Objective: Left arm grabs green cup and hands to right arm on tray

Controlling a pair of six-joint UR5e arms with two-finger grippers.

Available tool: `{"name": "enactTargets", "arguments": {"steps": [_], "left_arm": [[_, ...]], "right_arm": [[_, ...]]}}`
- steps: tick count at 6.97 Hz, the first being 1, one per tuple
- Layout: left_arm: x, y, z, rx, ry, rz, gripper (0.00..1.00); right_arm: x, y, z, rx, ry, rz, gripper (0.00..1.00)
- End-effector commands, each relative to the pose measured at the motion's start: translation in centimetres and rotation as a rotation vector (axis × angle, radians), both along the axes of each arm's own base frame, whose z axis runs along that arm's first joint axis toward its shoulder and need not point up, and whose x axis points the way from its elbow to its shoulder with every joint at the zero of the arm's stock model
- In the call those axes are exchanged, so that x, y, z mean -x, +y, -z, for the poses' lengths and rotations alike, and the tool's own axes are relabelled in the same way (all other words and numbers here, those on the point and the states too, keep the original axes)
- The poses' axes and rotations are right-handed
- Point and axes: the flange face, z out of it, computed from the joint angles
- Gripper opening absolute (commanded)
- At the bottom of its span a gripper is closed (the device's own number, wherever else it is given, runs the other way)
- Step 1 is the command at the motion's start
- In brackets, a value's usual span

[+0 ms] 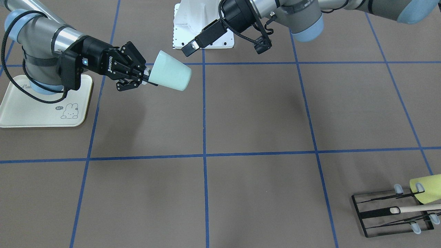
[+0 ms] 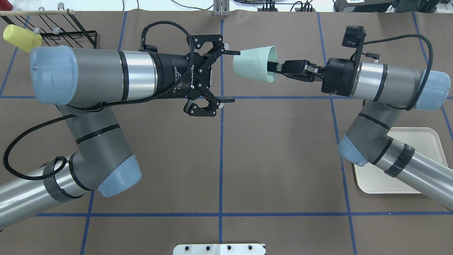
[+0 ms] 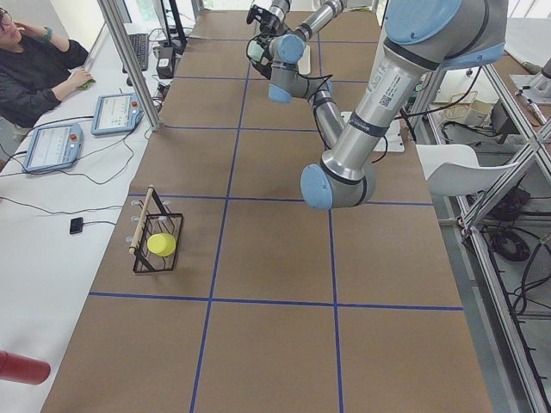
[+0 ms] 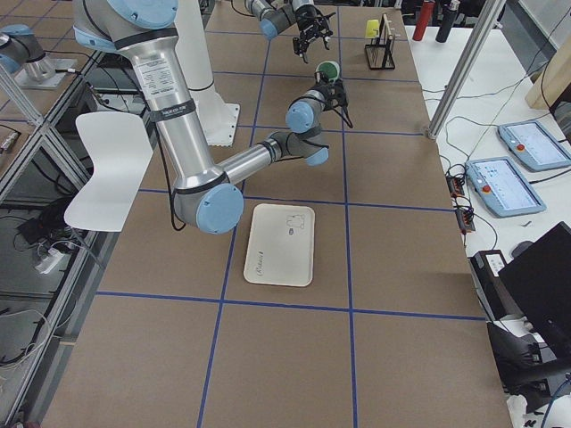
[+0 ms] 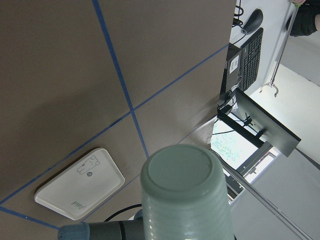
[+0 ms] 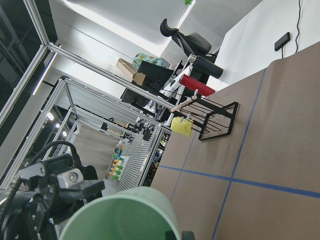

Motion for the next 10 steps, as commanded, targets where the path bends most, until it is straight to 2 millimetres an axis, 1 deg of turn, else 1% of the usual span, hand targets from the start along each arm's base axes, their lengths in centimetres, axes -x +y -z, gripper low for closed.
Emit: {"name": "enactTargets", "arguments": {"steps": [1,2,3,4,5,6,7,8,9,10], "left_arm": [[-0.2,-0.2,-0.3,-0.13,-0.064,0.043,1.0],[-0.3,-0.6,-0.6,-0.235,-0.121,0.076,1.0],[-0.6,-1.1,-1.1,-0.325,-0.215,0.102,1.0],[-0.6,-1.9,-1.5,-0.426,-0.326,0.126,1.0],[0.7,-3.6,-1.8,-0.494,-0.422,0.161,1.0],[1.9,-4.7,-2.0,-0.565,-0.52,0.18,1.0],[3.2,-5.4,-2.0,-0.626,-0.627,0.179,1.0],[4.8,-6.1,-2.0,-0.683,-0.732,0.176,1.0],[6.8,-7.3,-2.5,-0.72,-0.836,0.17,1.0],[7.9,-8.4,-3.3,-0.758,-0.917,0.156,0.99]], "right_arm": [[-3.9,-5.0,-3.6,0.036,0.13,-0.107,0.0],[-5.1,-6.6,-5.6,-0.024,0.321,-0.138,0.0],[-5.5,-7.6,-7.3,-0.053,0.463,-0.133,0.0],[-6.4,-8.7,-7.7,-0.047,0.542,-0.131,0.0],[-7.7,-10.1,-8.5,-0.032,0.633,-0.139,0.0],[-8.6,-10.6,-10.6,-0.08,0.747,-0.152,0.0],[-10.7,-11.6,-12.5,-0.094,0.843,-0.168,0.0],[-11.8,-11.9,-14.3,-0.104,0.923,-0.159,0.0],[-13.2,-12.2,-15.8,-0.108,0.991,-0.153,0.0],[-14.3,-11.8,-16.8,-0.063,1.035,-0.128,0.0]]}}
